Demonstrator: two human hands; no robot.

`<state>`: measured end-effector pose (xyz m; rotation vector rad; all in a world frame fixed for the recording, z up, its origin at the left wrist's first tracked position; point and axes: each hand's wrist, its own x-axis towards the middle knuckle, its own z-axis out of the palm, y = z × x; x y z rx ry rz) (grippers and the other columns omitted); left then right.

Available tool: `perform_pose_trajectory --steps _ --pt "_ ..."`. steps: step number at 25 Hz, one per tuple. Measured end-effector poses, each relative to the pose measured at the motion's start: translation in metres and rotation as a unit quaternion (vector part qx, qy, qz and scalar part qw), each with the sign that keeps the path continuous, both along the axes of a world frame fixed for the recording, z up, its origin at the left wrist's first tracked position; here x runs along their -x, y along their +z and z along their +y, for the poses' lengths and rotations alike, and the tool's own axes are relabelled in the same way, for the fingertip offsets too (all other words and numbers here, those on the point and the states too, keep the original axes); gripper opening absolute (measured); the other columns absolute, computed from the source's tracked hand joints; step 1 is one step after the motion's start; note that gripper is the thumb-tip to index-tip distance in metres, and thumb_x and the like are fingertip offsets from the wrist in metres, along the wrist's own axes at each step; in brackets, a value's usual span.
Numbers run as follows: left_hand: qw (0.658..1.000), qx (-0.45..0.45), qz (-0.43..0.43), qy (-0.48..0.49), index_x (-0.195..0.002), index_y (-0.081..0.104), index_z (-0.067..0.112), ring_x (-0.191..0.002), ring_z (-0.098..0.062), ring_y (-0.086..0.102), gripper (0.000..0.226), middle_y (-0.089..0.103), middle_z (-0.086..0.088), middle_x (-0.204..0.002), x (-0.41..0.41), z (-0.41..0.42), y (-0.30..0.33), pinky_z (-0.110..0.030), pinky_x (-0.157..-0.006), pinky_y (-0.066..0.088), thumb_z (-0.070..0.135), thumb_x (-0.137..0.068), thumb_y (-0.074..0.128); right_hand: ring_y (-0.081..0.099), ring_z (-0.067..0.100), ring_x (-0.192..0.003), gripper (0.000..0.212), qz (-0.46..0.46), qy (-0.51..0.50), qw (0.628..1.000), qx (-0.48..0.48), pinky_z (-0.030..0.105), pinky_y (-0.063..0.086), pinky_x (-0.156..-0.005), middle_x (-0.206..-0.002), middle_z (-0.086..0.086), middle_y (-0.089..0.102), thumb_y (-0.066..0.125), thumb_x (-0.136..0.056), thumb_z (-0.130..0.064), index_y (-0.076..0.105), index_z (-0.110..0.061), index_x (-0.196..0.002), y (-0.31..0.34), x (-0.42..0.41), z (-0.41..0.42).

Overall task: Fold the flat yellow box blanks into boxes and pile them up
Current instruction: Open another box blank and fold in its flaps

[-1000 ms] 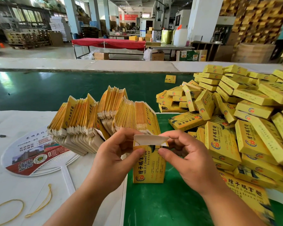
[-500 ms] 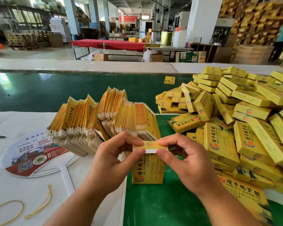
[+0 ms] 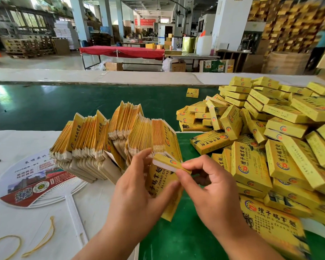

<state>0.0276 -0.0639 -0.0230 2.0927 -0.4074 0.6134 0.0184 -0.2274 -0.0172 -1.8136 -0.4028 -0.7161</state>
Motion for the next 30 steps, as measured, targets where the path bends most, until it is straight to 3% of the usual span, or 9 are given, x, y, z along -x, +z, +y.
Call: perform_pose_trajectory --steps 3,9,15,18,24,28,30 --pt "0.999 -0.048 0.002 0.006 -0.127 0.04 0.034 -0.095 0.007 0.053 0.076 0.054 0.025 -0.105 0.008 -0.009 -0.001 -0.008 -0.075 0.042 0.065 -0.063 0.066 0.066 0.002 -0.07 0.009 -0.011 0.003 1.0 -0.028 0.008 0.049 -0.059 -0.083 -0.012 0.068 0.074 -0.083 -0.02 0.066 -0.018 -0.084 -0.002 0.003 0.008" --pt "0.994 -0.101 0.01 0.034 -0.125 0.048 0.026 -0.093 -0.009 0.061 0.074 0.057 0.016 -0.105 0.01 -0.009 0.003 -0.019 -0.073 0.044 0.054 -0.058 0.064 0.071 0.008 -0.07 0.014 0.052 0.027 0.998 -0.025 0.019 0.056 -0.056 -0.078 -0.012 0.072 0.07 -0.084 -0.038 0.07 -0.025 -0.088 0.0 0.005 0.014" --pt "0.993 -0.118 0.001 0.015 -0.124 0.046 0.031 -0.083 -0.005 0.06 0.074 0.055 0.02 -0.099 0.013 -0.008 0.009 -0.014 -0.069 0.045 0.051 -0.056 0.067 0.068 0.005 -0.065 0.01 0.053 0.025 0.997 -0.04 0.013 0.049 -0.053 -0.07 -0.013 0.069 0.069 -0.088 -0.029 0.069 -0.023 -0.08 0.003 0.009 0.009" --pt "0.991 -0.133 -0.003 0.013 -0.126 0.044 0.031 -0.087 -0.006 0.059 0.077 0.053 0.019 -0.101 0.013 -0.007 0.007 -0.016 -0.072 0.044 0.051 -0.056 0.066 0.07 0.008 -0.067 0.009 0.064 0.033 0.997 -0.029 0.017 0.053 -0.055 -0.071 -0.011 0.071 0.071 -0.088 -0.025 0.07 -0.022 -0.08 0.003 0.009 0.009" --pt "0.987 -0.16 -0.009 0.012 -0.128 0.047 0.021 -0.097 -0.001 0.049 0.074 0.054 0.014 -0.106 0.011 -0.008 0.004 -0.009 -0.084 0.034 0.043 -0.062 0.073 0.07 0.002 -0.084 0.015 0.023 0.016 0.998 0.049 0.018 0.057 -0.066 -0.09 -0.014 0.074 0.067 -0.088 -0.028 0.076 -0.017 -0.084 0.007 0.008 0.008" --pt "0.993 -0.113 -0.019 0.033 -0.128 0.045 0.02 -0.098 0.012 0.036 0.075 0.046 0.017 -0.109 0.01 -0.004 0.002 -0.006 -0.077 0.036 0.036 -0.064 0.081 0.067 0.001 -0.101 0.025 -0.044 -0.011 0.99 0.134 0.02 0.056 -0.083 -0.108 -0.003 0.074 0.06 -0.09 -0.024 0.077 -0.011 -0.103 0.006 0.01 0.013" --pt "0.996 -0.08 -0.021 0.039 -0.132 0.045 0.018 -0.104 0.012 0.035 0.076 0.046 0.015 -0.115 0.01 -0.005 0.003 -0.01 -0.085 0.035 0.043 -0.066 0.072 0.067 0.004 -0.103 0.028 -0.053 -0.015 0.988 0.144 0.022 0.055 -0.086 -0.112 -0.002 0.073 0.063 -0.088 -0.027 0.076 -0.011 -0.107 0.006 0.011 0.016"
